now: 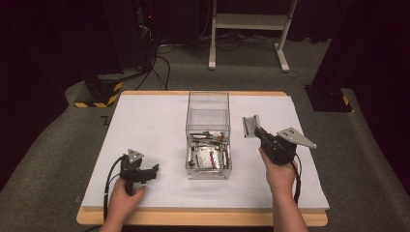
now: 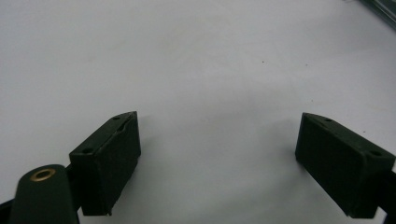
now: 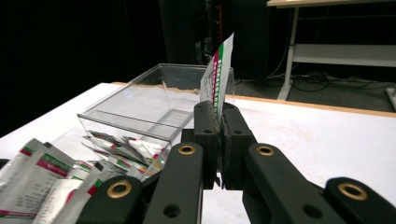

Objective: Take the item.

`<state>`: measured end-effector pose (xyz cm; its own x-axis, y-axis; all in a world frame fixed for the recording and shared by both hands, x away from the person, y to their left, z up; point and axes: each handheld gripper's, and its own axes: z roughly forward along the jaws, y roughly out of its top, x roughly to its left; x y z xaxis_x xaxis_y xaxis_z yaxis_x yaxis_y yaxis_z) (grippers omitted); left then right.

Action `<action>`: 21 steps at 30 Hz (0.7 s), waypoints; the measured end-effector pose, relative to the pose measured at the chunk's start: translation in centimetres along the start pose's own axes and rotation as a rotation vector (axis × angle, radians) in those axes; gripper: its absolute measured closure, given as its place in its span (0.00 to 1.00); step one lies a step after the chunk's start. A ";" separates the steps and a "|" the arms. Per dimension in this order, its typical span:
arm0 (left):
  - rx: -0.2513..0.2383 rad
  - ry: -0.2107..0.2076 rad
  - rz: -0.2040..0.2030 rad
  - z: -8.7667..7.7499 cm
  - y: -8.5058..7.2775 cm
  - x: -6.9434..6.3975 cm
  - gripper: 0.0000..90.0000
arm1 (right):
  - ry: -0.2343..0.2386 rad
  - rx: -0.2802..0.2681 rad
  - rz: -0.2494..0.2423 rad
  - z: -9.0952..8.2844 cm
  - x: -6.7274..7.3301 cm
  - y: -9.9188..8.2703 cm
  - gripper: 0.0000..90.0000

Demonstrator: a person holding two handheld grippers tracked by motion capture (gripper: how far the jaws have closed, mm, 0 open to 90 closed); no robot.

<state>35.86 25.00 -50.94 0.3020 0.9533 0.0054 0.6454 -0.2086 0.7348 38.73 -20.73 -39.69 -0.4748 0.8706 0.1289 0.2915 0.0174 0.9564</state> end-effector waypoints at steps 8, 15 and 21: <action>0.000 0.000 -0.001 0.0 0.0 0.0 0.16 | -0.031 0.030 0.005 0.6 -1.0 -0.7 0.98; 0.000 0.000 -0.001 0.0 0.0 0.0 0.16 | -0.058 0.071 0.022 1.3 -2.1 -1.6 0.98; 0.000 0.000 -0.001 0.0 0.0 0.0 0.16 | -0.076 0.094 0.029 1.7 -2.7 -2.2 0.98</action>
<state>35.86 25.00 -50.94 0.3018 0.9534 0.0046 0.6456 -0.2079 0.7348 40.77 -22.27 -42.63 -0.4014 0.9062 0.1327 0.3828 0.0343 0.9232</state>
